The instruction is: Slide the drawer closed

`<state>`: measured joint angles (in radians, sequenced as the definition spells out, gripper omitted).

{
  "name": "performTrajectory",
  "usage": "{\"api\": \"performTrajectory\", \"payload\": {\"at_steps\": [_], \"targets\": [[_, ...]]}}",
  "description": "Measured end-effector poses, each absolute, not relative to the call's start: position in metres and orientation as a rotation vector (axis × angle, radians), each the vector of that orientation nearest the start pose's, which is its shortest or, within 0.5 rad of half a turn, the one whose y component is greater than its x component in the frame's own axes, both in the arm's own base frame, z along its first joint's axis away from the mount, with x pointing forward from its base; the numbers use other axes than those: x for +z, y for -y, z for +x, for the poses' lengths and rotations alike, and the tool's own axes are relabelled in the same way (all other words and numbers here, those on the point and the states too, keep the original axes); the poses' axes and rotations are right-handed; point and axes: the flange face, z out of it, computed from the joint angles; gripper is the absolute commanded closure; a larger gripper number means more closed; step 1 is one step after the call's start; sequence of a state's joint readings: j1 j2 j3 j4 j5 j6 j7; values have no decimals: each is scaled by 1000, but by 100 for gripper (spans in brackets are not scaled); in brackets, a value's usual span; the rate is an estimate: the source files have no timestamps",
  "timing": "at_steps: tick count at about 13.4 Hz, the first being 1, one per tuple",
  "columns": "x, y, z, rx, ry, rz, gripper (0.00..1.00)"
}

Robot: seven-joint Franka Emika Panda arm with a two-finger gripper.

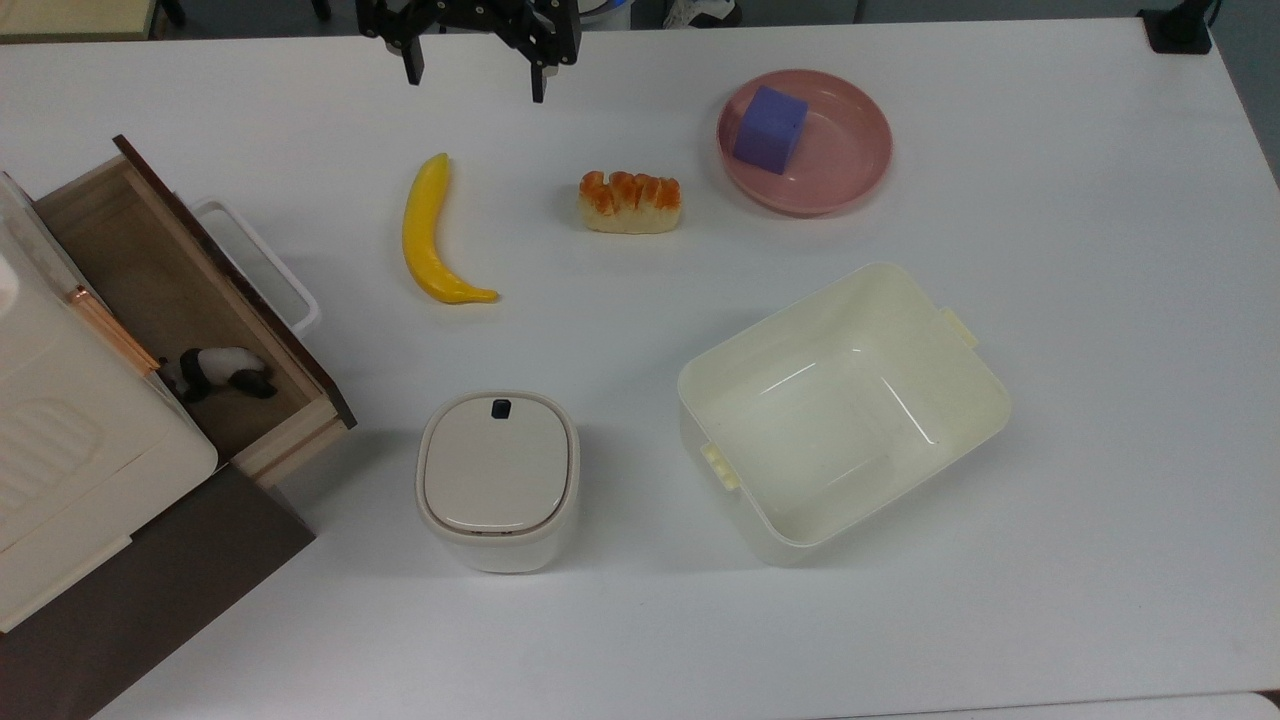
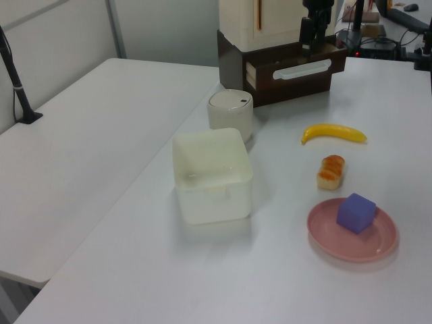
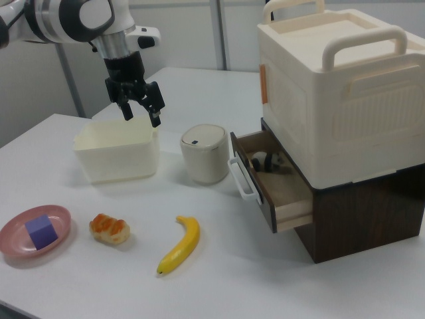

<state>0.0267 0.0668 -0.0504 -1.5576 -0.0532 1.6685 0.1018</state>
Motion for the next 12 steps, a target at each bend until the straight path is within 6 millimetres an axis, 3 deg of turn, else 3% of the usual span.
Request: {"api": "performTrajectory", "payload": {"at_steps": [7,9,10,11,12], "targets": [[602,15,584,-74,-155,-3192,0],[601,15,582,-53,-109,-3195,8],[601,15,582,-48,-93,-3196,20],[600,15,582,-44,-80,-3196,62],[600,15,582,-42,-64,-3197,85]]}}
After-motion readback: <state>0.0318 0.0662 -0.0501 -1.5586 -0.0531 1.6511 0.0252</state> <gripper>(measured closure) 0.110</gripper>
